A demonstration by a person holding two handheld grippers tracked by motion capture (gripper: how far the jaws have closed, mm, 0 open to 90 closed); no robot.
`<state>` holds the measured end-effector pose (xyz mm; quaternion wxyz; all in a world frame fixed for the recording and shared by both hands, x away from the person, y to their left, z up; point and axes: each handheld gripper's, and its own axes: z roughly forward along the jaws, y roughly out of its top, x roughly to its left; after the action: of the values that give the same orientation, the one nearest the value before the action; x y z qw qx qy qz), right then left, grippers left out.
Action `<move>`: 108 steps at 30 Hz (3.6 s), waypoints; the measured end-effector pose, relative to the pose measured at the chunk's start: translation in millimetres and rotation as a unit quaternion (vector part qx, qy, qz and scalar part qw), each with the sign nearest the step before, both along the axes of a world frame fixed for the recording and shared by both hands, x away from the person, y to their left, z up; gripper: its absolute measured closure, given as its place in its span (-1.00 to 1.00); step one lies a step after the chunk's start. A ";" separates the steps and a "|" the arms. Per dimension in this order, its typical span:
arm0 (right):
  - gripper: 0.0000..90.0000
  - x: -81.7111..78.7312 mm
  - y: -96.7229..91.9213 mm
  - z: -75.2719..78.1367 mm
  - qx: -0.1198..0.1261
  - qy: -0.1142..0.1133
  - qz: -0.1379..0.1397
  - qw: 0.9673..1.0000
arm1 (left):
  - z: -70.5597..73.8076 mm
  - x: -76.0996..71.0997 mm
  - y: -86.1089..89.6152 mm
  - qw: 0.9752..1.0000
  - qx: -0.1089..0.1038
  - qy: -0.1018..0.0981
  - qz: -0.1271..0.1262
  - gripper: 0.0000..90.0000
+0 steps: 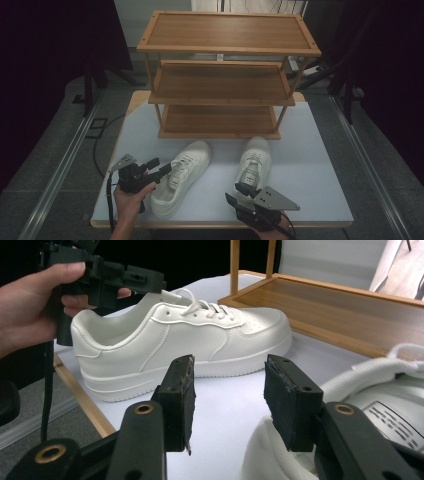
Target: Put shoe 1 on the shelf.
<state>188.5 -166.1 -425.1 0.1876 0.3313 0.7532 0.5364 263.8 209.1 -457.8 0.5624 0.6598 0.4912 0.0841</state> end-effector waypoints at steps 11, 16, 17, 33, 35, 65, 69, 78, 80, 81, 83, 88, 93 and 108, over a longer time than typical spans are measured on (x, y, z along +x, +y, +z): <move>0.21 -2.7 -5.3 0.5 0.000 -0.003 -0.017 1.000 | -3.4 9.4 -17.8 0.996 0.089 -0.001 -0.009 -0.25; 0.21 -2.0 -4.4 -2.0 -0.003 0.000 -0.017 1.000 | -5.5 15.8 -18.3 0.995 0.098 0.001 -0.017 -0.27; 0.21 -1.6 -3.7 -2.9 -0.004 0.002 -0.016 1.000 | -5.7 16.2 -18.3 0.995 0.096 0.001 -0.023 -0.23; 0.21 -2.2 -6.1 -2.1 -0.002 -0.003 -0.023 1.000 | -11.0 13.8 -10.8 0.997 0.045 -0.006 -0.062 0.40; 0.21 -2.3 -5.5 -2.5 -0.002 -0.003 -0.023 1.000 | -11.0 11.1 -12.5 0.997 0.056 -0.009 -0.057 0.43; 0.21 3.6 -10.9 -8.3 0.008 0.008 -0.033 0.999 | -6.1 4.6 -1.8 0.999 0.009 -0.025 -0.031 0.81; 0.21 4.2 -12.8 -8.1 0.012 0.010 -0.035 0.999 | 0.6 1.1 6.2 0.998 -0.038 -0.039 -0.028 0.81; 0.21 7.5 -19.3 -7.7 0.028 0.018 -0.041 0.999 | 10.6 -3.8 12.8 0.994 -0.091 -0.047 -0.029 0.81; 0.21 8.2 -21.9 -6.6 0.034 0.018 -0.044 0.998 | 14.8 -5.4 12.9 0.994 -0.092 -0.052 -0.028 0.81; 0.21 8.1 -22.7 -5.9 0.038 0.019 -0.046 0.998 | 19.3 -6.6 13.5 0.993 -0.100 -0.053 -0.027 0.81; 0.21 8.2 -23.9 -5.1 0.040 0.019 -0.047 0.998 | 22.2 -7.3 14.1 0.993 -0.105 -0.056 -0.024 0.81; 0.22 8.5 -29.7 -0.6 0.053 0.017 -0.055 0.997 | 34.7 -9.0 16.3 0.991 -0.113 -0.066 -0.014 0.81; 0.22 9.7 -33.7 0.8 0.061 0.017 -0.061 0.996 | 47.3 -7.3 17.7 0.989 -0.121 -0.080 -0.001 0.81; 0.22 9.8 -35.0 3.8 0.068 0.013 -0.061 0.996 | 79.9 7.8 6.4 0.986 -0.134 -0.103 0.008 0.81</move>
<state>198.3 -201.1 -421.3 0.1870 0.3958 0.6956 0.5696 271.6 215.4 -377.9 0.6926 0.5623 0.4428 0.0901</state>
